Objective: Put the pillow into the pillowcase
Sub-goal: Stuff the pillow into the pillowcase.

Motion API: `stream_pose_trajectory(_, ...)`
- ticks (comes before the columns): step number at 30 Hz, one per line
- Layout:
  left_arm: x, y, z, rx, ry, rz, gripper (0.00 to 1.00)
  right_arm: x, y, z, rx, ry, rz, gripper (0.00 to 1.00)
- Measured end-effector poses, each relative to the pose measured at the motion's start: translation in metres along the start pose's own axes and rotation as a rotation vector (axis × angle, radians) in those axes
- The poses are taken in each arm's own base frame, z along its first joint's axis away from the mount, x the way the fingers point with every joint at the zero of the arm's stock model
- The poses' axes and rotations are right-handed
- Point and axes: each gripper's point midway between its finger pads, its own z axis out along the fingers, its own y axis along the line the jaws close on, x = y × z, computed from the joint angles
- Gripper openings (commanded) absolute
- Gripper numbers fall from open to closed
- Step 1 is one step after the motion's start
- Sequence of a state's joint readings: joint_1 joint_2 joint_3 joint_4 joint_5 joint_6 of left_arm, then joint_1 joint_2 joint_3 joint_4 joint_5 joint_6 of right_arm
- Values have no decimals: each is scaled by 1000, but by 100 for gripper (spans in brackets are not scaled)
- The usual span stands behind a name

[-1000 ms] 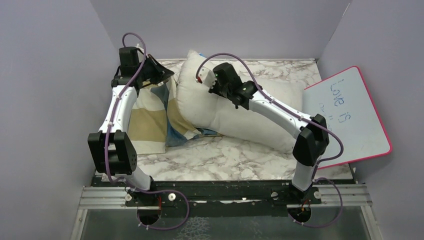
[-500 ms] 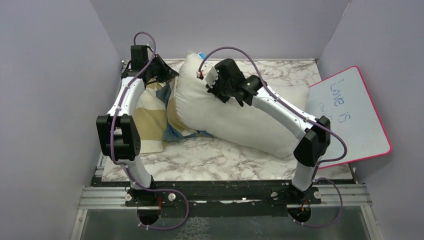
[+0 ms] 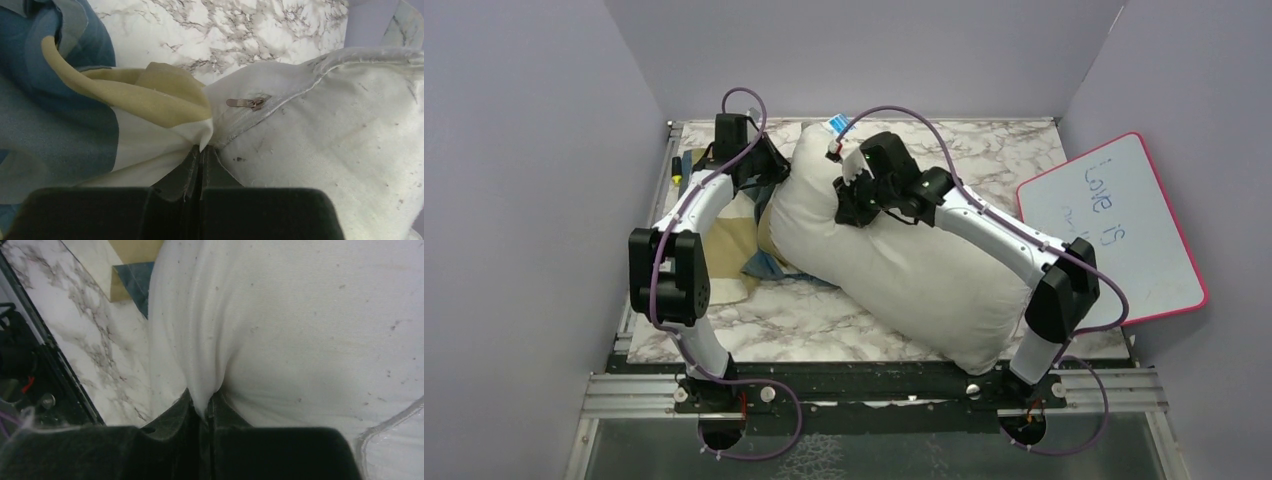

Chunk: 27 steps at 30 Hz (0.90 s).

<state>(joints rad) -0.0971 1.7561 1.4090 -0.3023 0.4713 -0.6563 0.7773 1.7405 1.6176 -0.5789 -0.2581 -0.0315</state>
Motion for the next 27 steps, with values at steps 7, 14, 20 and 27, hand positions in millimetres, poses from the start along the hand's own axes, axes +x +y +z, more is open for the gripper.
stream_pose_trajectory(7, -2, 7, 5, 0, -28, 44, 0, -27, -1, -4, 21, -115, 78, 64)
stream_pose_trajectory(14, 4, 16, 0, -25, -46, 74, 0, -92, -59, -49, 63, -370, 76, 92)
stream_pose_trajectory(20, 12, 21, -1, -36, -26, 87, 0, -144, -114, -61, 109, -485, 73, 96)
stream_pose_trajectory(27, 15, 20, -6, -37, -21, 100, 0, -161, -145, 2, 59, -465, 46, 97)
